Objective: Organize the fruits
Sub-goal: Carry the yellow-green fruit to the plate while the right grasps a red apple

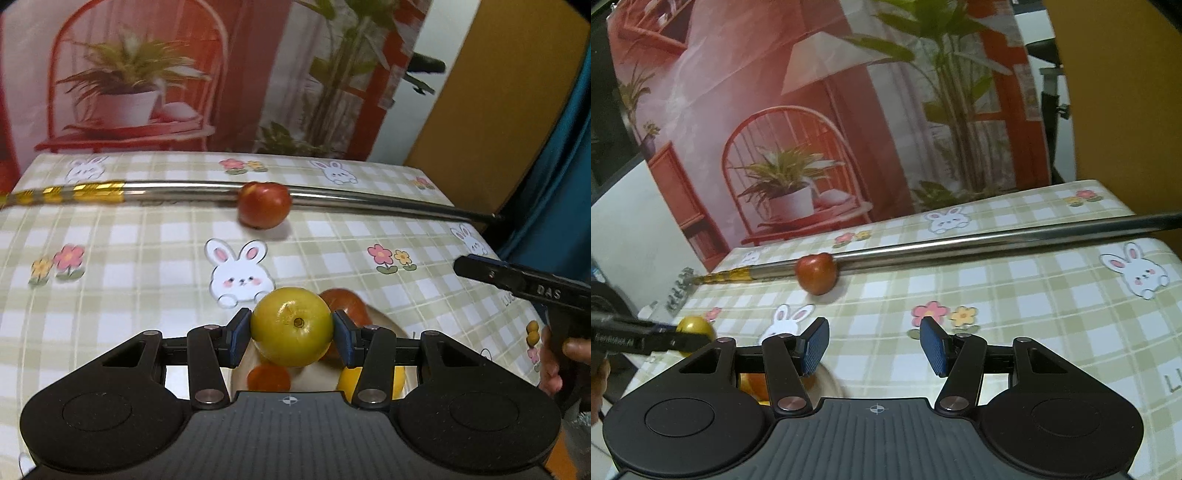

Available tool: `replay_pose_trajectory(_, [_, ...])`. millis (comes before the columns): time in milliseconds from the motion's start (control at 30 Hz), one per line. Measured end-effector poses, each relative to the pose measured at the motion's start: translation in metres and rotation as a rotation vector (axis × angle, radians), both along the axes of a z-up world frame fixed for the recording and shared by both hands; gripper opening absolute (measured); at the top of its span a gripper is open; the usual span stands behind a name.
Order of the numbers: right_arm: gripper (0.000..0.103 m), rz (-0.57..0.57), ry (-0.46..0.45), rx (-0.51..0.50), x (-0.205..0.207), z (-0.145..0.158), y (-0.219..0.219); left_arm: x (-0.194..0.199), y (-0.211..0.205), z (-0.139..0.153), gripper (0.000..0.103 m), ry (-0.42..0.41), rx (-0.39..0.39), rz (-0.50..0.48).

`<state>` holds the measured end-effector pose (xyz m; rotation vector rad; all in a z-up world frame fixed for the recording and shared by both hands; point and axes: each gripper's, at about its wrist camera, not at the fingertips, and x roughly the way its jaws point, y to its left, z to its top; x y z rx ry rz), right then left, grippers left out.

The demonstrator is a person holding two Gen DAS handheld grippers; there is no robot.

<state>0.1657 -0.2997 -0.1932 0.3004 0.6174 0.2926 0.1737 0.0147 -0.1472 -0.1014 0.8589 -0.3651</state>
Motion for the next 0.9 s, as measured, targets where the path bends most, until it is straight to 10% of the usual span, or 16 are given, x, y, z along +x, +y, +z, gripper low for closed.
replay_pose_trajectory(900, [0.051,0.252,-0.140,-0.125,0.117,0.012,0.094,-0.011,0.010,-0.025,0.050,0.013,-0.079,0.019])
